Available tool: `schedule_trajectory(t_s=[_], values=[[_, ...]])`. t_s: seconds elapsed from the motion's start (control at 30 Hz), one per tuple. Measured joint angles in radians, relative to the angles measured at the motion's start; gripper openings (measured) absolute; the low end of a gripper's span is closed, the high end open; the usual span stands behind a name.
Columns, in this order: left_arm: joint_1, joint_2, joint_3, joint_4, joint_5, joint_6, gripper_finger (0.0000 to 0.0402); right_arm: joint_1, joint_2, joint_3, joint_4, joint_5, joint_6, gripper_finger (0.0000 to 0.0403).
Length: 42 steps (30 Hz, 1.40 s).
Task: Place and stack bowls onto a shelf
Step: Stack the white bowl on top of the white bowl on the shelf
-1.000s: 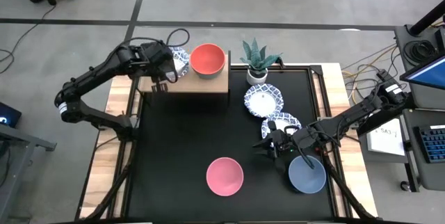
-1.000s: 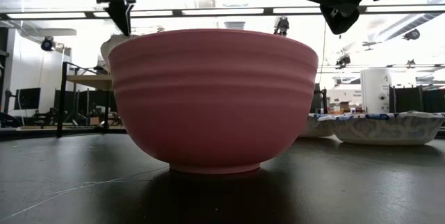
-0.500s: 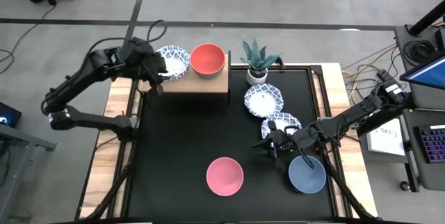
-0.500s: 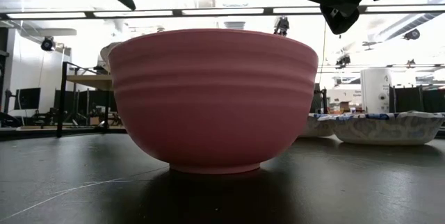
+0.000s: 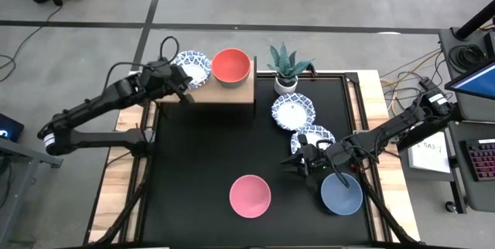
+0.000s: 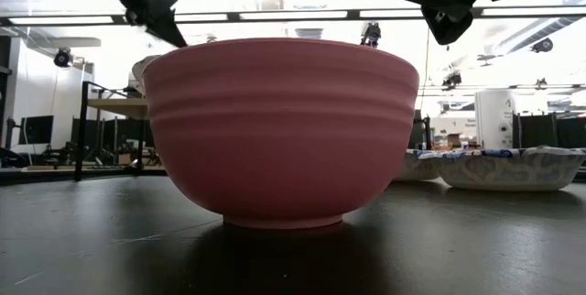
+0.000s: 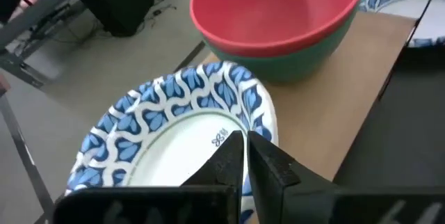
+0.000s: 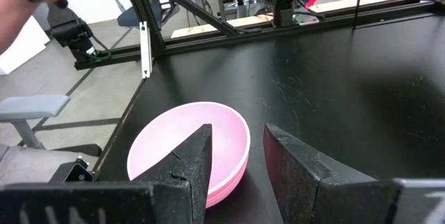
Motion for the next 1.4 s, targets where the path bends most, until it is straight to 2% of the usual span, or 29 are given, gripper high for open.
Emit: schedule_trajectory(t_s=[0.47, 0.67, 0.8, 0.97, 1.07, 1.23, 1.4], values=[[0.000, 0.043, -0.065, 0.029, -0.009, -0.046, 0.0000, 0.000, 0.000, 0.000, 0.000, 0.000, 0.000, 0.0118], [-0.010, 0.041, -0.044, 0.028, -0.009, -0.081, 0.0000, 0.000, 0.000, 0.000, 0.000, 0.000, 0.001, 0.0118], [-0.069, -0.002, -0.010, 0.007, 0.009, -0.169, 0.0000, 0.000, 0.000, 0.000, 0.003, 0.000, 0.028, 0.0118], [-0.235, -0.079, -0.020, 0.013, 0.156, -0.310, 0.0000, 0.000, 0.000, 0.000, 0.008, 0.000, 0.118, 0.0118], [-0.392, -0.103, -0.051, 0.016, 0.157, -0.381, 0.0000, 0.000, 0.000, 0.009, 0.002, 0.004, 0.159, 0.0118], [-0.674, -0.109, -0.114, 0.090, 0.038, -0.453, 0.0000, -0.008, 0.000, 0.070, -0.056, 0.067, 0.204, 0.0118], [-0.896, -0.082, -0.152, 0.176, -0.131, -0.499, 0.0000, -0.064, 0.000, 0.219, -0.423, 0.093, 0.352, 0.0118]])
